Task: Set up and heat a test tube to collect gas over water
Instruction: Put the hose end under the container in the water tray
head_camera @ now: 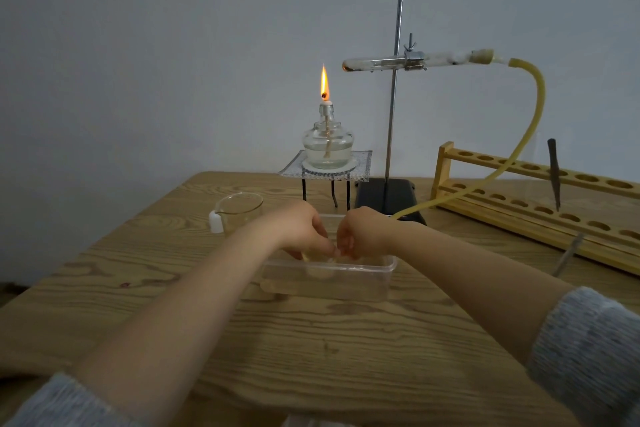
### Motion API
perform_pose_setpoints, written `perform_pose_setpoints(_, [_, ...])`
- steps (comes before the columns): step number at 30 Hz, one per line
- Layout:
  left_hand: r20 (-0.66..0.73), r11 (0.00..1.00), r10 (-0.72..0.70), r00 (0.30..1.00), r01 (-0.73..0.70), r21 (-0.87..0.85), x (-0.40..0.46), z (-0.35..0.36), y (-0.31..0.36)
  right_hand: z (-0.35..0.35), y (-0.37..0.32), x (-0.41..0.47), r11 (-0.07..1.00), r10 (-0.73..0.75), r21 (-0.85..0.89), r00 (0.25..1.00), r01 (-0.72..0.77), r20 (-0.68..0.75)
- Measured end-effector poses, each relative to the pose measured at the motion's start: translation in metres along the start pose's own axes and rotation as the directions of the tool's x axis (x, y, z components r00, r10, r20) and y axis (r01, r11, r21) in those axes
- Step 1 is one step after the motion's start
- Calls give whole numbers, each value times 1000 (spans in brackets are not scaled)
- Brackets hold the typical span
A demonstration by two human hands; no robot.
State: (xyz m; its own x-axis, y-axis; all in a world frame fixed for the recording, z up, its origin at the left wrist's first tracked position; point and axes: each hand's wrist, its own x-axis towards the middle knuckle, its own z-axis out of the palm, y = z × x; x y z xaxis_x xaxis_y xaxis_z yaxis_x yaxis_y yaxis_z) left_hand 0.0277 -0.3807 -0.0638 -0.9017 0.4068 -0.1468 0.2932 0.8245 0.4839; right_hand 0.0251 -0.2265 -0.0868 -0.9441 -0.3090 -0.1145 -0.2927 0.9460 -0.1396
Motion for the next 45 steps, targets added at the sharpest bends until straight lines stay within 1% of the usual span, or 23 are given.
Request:
perform_pose_setpoints(8, [33, 999, 9, 999, -8, -47, -1, 4, 0, 2, -1, 1, 997, 6, -73, 1000, -4, 28])
perform_pose_setpoints(13, [51, 998, 18, 999, -15, -56, -1, 3, 2, 3, -3, -1, 994, 24, -109, 1000, -23, 5])
perform_pose_setpoints(18, [52, 998, 4, 999, 0, -65, -2, 2, 2, 3, -6, -5, 993, 43, -106, 999, -44, -12])
perform_pose_setpoints(24, [55, 998, -7, 998, 10, -68, -1, 1, 2, 2, -8, -9, 973, 64, -218, 997, -74, -51])
perform_pose_setpoints(29, [62, 998, -8, 998, 12, -68, -1, 1, 1, 5, -7, -8, 972, 82, -218, 996, -90, -45])
perform_pose_setpoints(36, [64, 998, -10, 998, 14, -60, -3, 0, 2, 3, -6, -9, 974, 61, -214, 997, -71, -53])
perform_pose_setpoints(45, [74, 996, 5, 997, 2, -93, -6, -3, -1, 6, -8, -7, 981, 94, -166, 994, -102, -56])
